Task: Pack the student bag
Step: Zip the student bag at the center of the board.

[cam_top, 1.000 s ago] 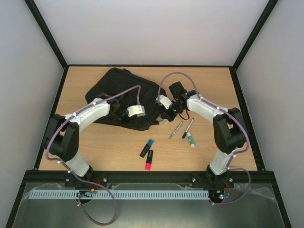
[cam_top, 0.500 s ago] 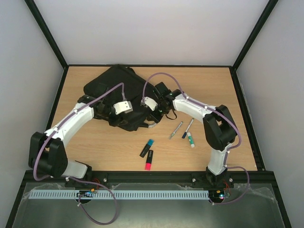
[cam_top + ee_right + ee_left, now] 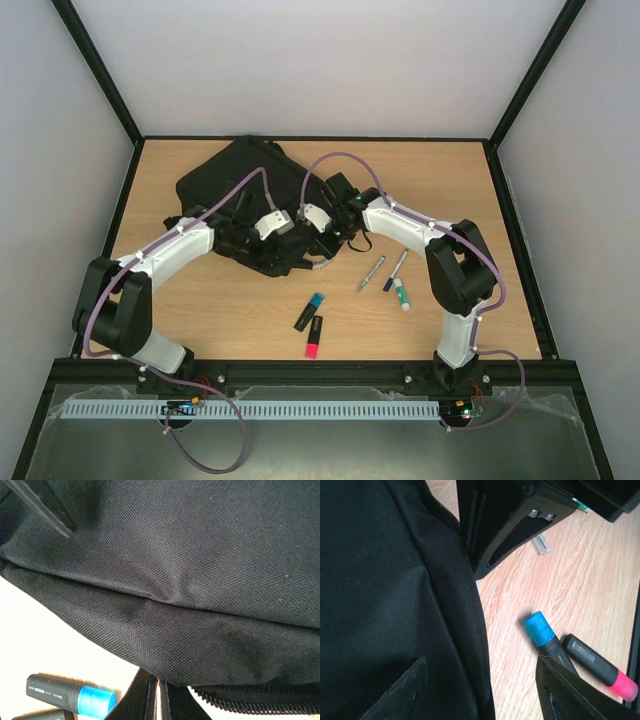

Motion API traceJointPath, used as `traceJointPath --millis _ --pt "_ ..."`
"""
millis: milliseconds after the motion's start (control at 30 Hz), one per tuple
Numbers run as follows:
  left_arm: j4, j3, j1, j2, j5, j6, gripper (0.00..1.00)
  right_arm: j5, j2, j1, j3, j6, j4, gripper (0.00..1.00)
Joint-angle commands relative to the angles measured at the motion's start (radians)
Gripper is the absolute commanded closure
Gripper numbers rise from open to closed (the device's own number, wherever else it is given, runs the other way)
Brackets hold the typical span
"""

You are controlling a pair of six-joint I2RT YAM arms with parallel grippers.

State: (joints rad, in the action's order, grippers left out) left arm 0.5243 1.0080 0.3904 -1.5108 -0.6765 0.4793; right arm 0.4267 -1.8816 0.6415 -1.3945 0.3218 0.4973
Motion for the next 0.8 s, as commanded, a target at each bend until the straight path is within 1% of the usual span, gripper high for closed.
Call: traceJointPath --millis 0,133,200,333,467,633,767 --pt "-0.120 -0.027 0.016 -0.033 0.027 -0.114 0.39 0.049 -0.005 0.006 -0.024 -0.029 0.009 0.99" --pt "-0.181 -0.043 0.015 -0.069 0.029 -0.150 0.47 0.046 -0.018 0.006 -0.031 -0.045 -0.003 0.99" --pt "-0.195 -0.049 0.017 -0.089 0.016 -0.145 0.54 0.044 -0.026 0.006 -0.040 -0.051 -0.003 0.99" --pt "-0.204 -0.041 0.018 -0.119 0.039 -0.141 0.79 0.038 -0.040 0.006 -0.058 -0.050 0.003 0.99" --pt "-0.171 -0.023 0.011 -0.108 0.043 -0.110 0.96 0.019 -0.034 -0.013 -0.041 -0.031 0.020 0.99" --pt "-0.120 -0.039 -0.002 -0.054 0.038 -0.073 0.98 -0.002 -0.027 -0.081 0.018 -0.015 0.019 0.99" --pt "-0.062 -0.073 -0.007 -0.004 0.047 -0.025 0.98 -0.025 -0.038 -0.148 0.023 0.013 0.033 0.99"
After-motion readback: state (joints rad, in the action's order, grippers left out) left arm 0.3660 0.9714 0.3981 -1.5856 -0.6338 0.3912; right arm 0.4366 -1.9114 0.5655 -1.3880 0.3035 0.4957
